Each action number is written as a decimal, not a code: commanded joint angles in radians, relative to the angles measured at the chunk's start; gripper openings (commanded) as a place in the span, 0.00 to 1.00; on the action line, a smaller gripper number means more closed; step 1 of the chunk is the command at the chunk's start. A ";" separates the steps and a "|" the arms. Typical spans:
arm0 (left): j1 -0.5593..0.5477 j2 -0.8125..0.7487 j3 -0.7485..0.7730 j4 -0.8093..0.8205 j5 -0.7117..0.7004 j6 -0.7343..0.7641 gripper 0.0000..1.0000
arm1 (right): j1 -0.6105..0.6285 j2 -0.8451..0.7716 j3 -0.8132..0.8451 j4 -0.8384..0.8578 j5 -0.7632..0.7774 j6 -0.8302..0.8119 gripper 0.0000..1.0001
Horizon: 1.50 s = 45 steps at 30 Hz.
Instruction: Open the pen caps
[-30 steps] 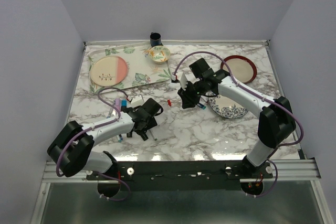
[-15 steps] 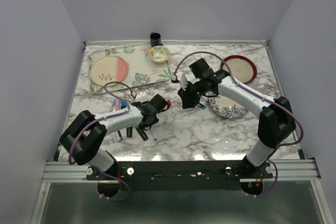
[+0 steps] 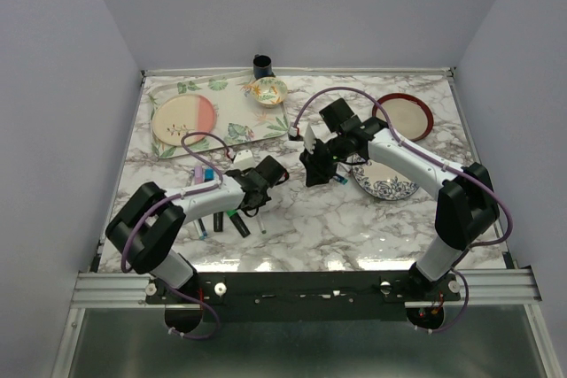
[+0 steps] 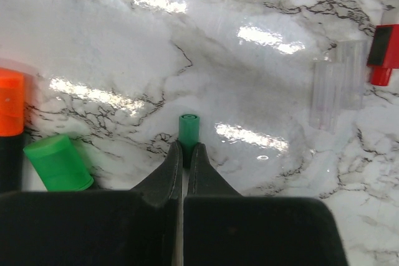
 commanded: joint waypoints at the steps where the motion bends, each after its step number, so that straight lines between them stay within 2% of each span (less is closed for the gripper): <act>1: 0.000 -0.098 -0.035 0.137 0.020 0.017 0.00 | -0.003 -0.007 0.000 -0.029 -0.136 0.000 0.38; 13: 0.020 -0.386 -0.225 0.613 0.113 -0.024 0.00 | -0.003 0.025 -0.033 0.036 -0.489 0.114 0.43; 19: 0.017 -0.466 -0.340 0.800 0.164 -0.055 0.00 | -0.003 0.048 -0.048 0.076 -0.589 0.160 0.47; 29: 0.016 -0.469 -0.442 0.999 0.196 -0.123 0.00 | -0.003 0.068 -0.057 0.099 -0.624 0.197 0.53; 39: 0.000 -0.431 -0.445 1.066 0.191 -0.141 0.00 | -0.003 0.072 -0.062 0.139 -0.646 0.243 0.55; 45: -0.024 -0.417 -0.428 1.084 0.175 -0.143 0.00 | -0.003 0.072 -0.077 0.189 -0.525 0.303 0.55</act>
